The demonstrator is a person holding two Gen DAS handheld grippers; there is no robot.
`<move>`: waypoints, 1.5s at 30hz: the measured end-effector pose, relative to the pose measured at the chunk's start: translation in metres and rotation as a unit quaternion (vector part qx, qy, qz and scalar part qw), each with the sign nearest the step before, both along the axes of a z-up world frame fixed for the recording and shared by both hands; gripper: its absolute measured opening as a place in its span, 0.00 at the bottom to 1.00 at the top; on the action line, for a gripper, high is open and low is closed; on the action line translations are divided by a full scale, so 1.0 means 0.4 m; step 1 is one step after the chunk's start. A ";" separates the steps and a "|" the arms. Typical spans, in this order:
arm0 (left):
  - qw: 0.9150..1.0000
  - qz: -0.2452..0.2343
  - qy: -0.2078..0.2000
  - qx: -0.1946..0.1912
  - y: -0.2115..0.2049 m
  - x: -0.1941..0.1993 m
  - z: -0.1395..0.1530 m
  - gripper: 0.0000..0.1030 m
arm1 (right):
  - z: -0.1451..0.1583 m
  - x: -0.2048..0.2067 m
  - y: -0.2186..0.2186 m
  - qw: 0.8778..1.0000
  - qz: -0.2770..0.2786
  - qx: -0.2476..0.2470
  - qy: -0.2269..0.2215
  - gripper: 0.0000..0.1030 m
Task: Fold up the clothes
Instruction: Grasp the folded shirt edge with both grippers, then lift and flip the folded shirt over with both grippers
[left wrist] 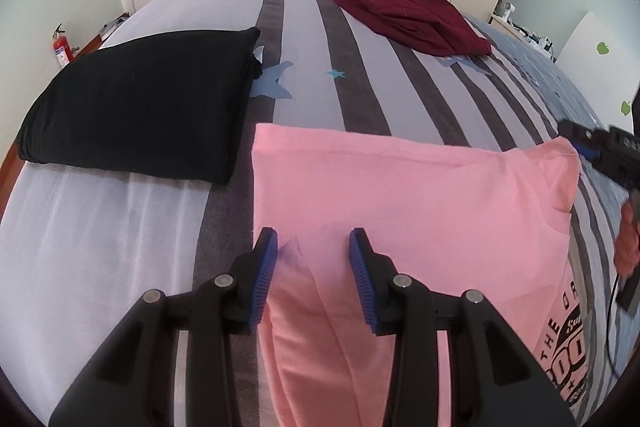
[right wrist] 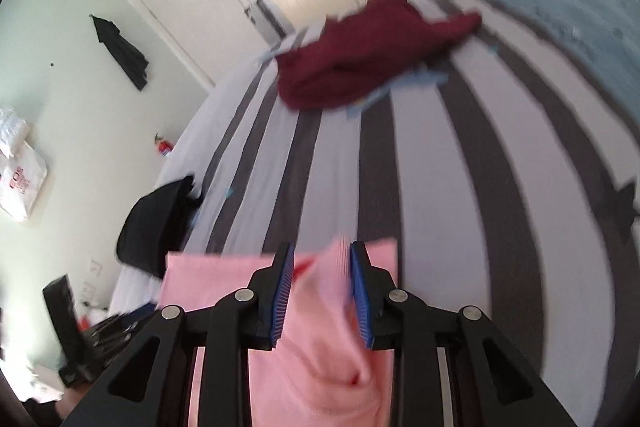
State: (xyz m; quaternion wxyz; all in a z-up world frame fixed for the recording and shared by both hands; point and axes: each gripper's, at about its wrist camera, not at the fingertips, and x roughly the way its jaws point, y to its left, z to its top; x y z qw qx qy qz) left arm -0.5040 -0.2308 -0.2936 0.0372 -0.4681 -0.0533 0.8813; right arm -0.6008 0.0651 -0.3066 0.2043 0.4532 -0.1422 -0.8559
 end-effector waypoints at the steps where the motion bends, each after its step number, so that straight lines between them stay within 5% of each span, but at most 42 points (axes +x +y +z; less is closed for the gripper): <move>1: 1.000 -0.001 -0.001 -0.003 -0.001 0.002 -0.003 0.33 | -0.014 -0.010 -0.004 1.000 0.000 0.016 -0.008 0.24; 6: 1.000 0.011 0.001 0.001 -0.016 0.007 -0.002 0.33 | -0.054 -0.025 -0.017 0.997 0.005 0.078 -0.028 0.23; 11: 1.000 0.006 0.005 0.027 -0.035 0.003 0.006 0.33 | -0.031 0.018 0.025 0.999 -0.004 0.029 -0.046 0.23; 17: 1.000 -0.026 0.002 0.001 -0.009 -0.006 -0.010 0.33 | -0.057 0.038 0.007 0.997 0.021 0.029 -0.066 0.23; 21: 1.000 -0.025 -0.006 0.000 -0.008 -0.014 -0.019 0.14 | -0.072 0.024 -0.004 0.996 0.025 0.035 -0.076 0.10; 29: 0.999 -0.007 0.036 0.003 -0.017 0.041 0.064 0.10 | 0.032 -0.005 -0.013 0.999 0.025 0.020 0.023 0.06; 38: 1.000 0.017 -0.006 -0.012 -0.021 0.009 -0.004 0.11 | -0.060 -0.090 -0.069 0.993 0.038 0.114 0.011 0.04; 45: 0.999 0.031 0.002 -0.011 -0.026 0.012 0.006 0.11 | -0.019 -0.115 -0.024 0.996 0.019 0.084 0.008 0.12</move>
